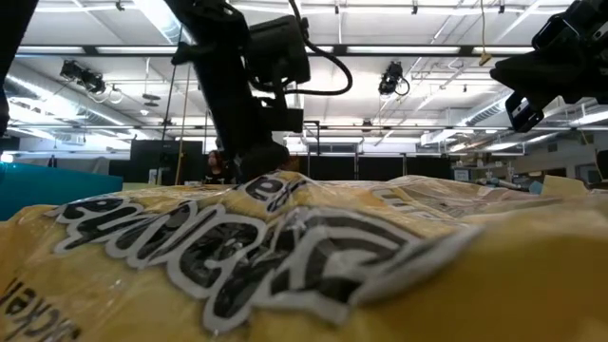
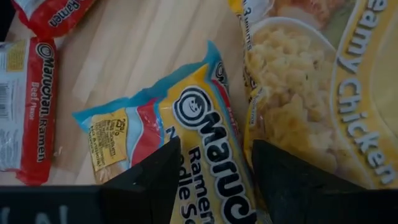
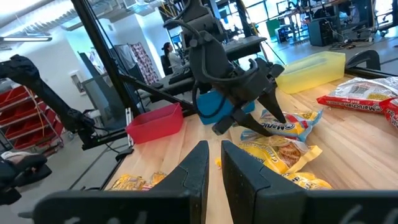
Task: Sort Maruchan noodles
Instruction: Put the middle left blue noodle pack into the blue bin
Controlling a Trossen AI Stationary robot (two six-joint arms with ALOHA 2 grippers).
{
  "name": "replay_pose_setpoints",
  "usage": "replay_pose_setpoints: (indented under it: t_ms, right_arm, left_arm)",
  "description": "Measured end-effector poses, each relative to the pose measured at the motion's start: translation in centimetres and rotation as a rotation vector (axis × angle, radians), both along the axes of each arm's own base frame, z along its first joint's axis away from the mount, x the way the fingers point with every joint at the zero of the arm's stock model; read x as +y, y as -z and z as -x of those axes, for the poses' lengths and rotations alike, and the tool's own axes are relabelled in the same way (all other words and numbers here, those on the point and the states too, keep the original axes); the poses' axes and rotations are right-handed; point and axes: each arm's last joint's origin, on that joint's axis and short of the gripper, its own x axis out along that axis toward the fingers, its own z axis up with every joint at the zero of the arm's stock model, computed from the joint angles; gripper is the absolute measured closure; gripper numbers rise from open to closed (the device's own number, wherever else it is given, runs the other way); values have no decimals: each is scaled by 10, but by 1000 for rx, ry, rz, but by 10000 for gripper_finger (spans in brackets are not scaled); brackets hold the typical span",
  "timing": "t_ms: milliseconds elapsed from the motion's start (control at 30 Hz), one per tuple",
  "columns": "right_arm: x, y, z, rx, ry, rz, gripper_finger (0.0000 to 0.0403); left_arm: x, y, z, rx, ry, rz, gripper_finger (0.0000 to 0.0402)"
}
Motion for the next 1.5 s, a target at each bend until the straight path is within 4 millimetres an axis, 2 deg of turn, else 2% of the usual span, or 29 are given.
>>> replay_pose_setpoints:
  t_ms: [200,367,833,1000,1167,1233,1300,1367,1500]
  right_arm:
    - [0,0,0,0,0,0,353]
    - [0,-1,0,-10,0,-2,353]
    - [0,-2,0,-22,0,-5,353]
    - [0,-2,0,-19,0,-4,353]
    - [0,-2,0,-18,0,-4,353]
    - [0,-2,0,-18,0,-4,353]
    - [0,-2,0,-18,0,-4,353]
    - [0,-2,0,-18,0,-4,353]
    - [0,-2,0,-19,0,-4,353]
  left_arm:
    - [0,-11,3,45,-43,8,200]
    - [3,-11,3,40,-67,6,200]
    - [9,11,-1,92,-69,48,205]
    - [9,12,0,153,16,-1,245]
    - [8,10,2,194,62,-19,325]
    - [8,6,6,223,81,-16,368]
    - [6,-2,12,244,100,-1,390]
    - [3,-18,21,250,141,19,393]
    - [-6,-63,42,200,235,82,397]
